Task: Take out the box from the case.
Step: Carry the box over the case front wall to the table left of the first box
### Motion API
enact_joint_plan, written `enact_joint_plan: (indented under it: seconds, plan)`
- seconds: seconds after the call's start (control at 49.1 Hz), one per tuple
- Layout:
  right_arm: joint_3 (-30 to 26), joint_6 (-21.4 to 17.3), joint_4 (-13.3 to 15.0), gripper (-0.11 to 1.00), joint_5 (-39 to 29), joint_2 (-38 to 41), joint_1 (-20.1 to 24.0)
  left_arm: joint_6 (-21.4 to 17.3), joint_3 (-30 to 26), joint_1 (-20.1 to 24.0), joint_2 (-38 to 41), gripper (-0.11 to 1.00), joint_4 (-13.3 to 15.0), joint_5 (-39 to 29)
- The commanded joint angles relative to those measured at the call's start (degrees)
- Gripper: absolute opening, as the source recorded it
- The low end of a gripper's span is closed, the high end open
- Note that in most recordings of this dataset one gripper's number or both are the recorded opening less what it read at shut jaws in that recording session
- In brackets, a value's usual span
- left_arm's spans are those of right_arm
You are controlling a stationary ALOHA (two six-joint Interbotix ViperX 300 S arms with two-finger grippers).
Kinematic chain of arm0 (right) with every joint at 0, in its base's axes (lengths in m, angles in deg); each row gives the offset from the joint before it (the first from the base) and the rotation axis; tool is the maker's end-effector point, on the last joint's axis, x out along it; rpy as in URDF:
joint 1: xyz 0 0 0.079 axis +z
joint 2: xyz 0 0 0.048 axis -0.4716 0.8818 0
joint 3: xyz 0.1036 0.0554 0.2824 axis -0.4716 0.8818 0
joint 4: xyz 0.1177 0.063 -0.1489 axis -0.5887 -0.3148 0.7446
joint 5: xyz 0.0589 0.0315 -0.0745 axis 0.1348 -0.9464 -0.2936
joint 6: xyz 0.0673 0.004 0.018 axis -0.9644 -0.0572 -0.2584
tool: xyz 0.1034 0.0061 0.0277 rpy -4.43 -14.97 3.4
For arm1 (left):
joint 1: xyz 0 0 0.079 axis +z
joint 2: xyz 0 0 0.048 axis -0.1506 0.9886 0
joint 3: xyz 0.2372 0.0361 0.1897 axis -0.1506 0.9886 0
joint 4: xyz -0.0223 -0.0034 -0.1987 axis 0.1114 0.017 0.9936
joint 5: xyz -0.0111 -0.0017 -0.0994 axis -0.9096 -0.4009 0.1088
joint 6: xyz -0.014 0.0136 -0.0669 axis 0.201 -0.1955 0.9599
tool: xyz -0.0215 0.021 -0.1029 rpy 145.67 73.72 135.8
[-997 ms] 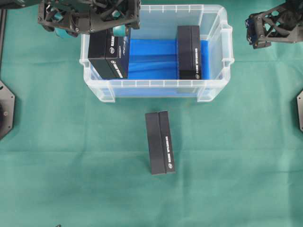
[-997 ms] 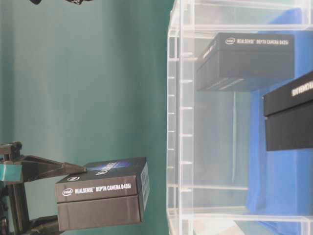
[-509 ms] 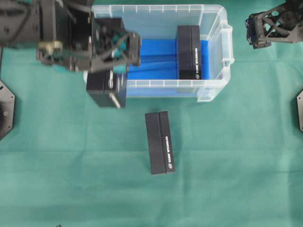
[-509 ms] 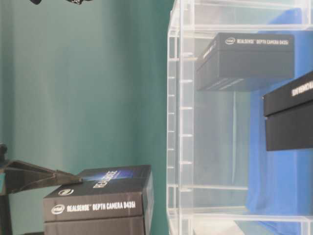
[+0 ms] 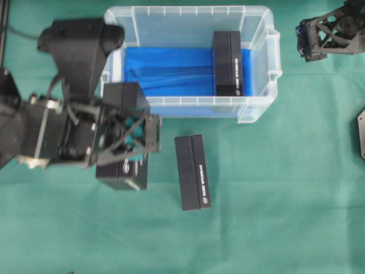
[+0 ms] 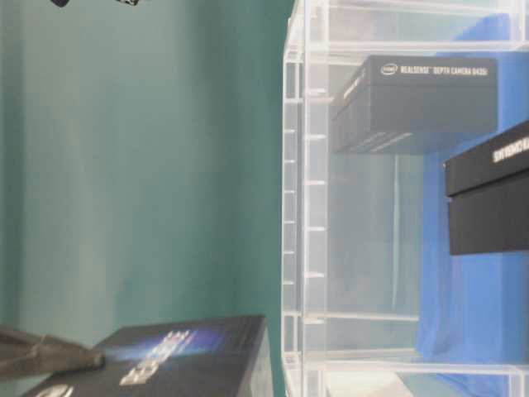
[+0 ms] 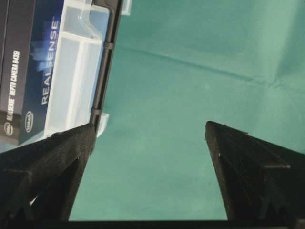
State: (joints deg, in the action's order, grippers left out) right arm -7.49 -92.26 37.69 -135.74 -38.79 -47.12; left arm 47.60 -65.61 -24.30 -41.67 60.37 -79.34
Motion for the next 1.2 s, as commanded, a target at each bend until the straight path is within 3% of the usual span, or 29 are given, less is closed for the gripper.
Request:
enact_joint_plan:
  seconds: [0.0,0.244,0.59,0.834,1.018,1.18]
  plan:
    - [-0.62,0.09,0.09,0.93,0.18,-0.70,0.18,1.67,-1.85,-2.02,-0.44,0.60,-0.53,-0.09]
    - [-0.62,0.00,0.09,0.93,0.09,-0.70,0.18,3.16,-4.31,-4.39,1.49,0.60,-0.53,-2.55]
    - [-0.62,-0.44,0.09,0.93,0.18,-0.70,0.35,3.08,-2.46,-4.39,1.93,0.60,-1.49,-1.32]
    - [-0.62,-0.44,0.09,0.93,0.09,-0.70,0.35,3.87,4.04,-4.48,3.25,0.60,-1.49,4.83]
    - [-0.53,-0.35,0.09,0.93,-0.44,-0.70,0.35,7.03,11.07,-4.92,3.25,0.60,-1.49,8.00]
    - [-0.53,-0.18,0.09,0.93,-0.53,-0.70,0.26,10.20,17.23,-5.27,3.69,0.60,-1.58,15.21]
